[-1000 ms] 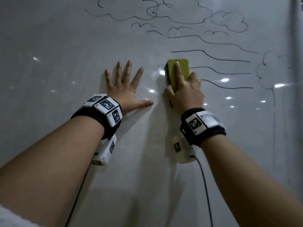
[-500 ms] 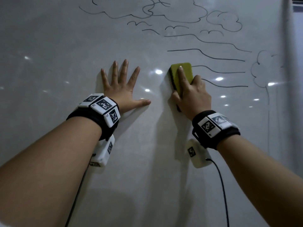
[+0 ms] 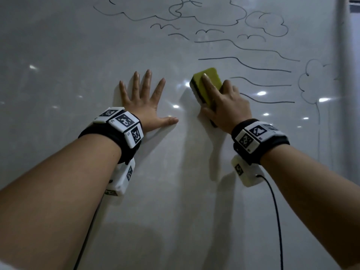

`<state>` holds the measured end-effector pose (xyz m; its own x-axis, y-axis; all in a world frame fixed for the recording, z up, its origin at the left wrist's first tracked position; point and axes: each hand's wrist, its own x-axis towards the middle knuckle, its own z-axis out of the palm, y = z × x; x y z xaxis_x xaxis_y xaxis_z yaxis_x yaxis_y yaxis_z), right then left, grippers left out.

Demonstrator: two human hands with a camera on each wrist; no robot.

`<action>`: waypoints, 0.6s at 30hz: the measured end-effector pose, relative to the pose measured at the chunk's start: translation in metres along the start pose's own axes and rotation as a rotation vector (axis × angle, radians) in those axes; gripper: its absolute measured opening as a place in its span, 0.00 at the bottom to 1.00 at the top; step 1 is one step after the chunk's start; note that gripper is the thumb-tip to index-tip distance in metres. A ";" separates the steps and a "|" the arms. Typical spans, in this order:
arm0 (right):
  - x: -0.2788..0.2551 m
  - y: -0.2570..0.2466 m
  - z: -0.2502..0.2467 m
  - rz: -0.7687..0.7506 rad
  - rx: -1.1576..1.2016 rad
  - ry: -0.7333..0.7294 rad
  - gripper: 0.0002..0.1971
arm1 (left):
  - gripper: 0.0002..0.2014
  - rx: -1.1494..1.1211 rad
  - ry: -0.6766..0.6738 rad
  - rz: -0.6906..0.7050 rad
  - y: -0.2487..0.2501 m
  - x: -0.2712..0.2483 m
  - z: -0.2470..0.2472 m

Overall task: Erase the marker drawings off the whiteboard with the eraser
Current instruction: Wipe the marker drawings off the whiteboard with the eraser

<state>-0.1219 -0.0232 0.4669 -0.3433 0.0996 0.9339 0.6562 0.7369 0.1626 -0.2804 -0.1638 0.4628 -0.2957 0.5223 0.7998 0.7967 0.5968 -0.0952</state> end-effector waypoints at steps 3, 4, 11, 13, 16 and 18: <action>0.007 0.008 -0.004 0.054 0.028 0.023 0.36 | 0.53 0.020 -0.036 -0.025 0.002 0.001 -0.004; 0.011 0.006 -0.005 0.124 0.080 0.029 0.36 | 0.53 0.026 -0.049 -0.034 0.002 0.002 -0.005; 0.020 -0.032 -0.003 0.094 0.109 0.015 0.38 | 0.54 0.045 -0.117 -0.065 0.006 0.003 -0.011; 0.022 -0.027 -0.006 -0.032 0.028 0.010 0.38 | 0.53 0.044 -0.124 -0.070 0.006 0.003 -0.012; 0.034 -0.010 -0.013 0.094 0.090 0.046 0.36 | 0.53 0.043 -0.121 -0.071 0.007 0.002 -0.013; 0.043 -0.006 -0.016 0.294 0.197 0.063 0.35 | 0.53 0.042 -0.116 -0.064 0.006 0.001 -0.012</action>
<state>-0.1298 -0.0342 0.5116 -0.1132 0.2896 0.9504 0.5769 0.7980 -0.1745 -0.2697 -0.1666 0.4703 -0.4060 0.5477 0.7316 0.7520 0.6551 -0.0731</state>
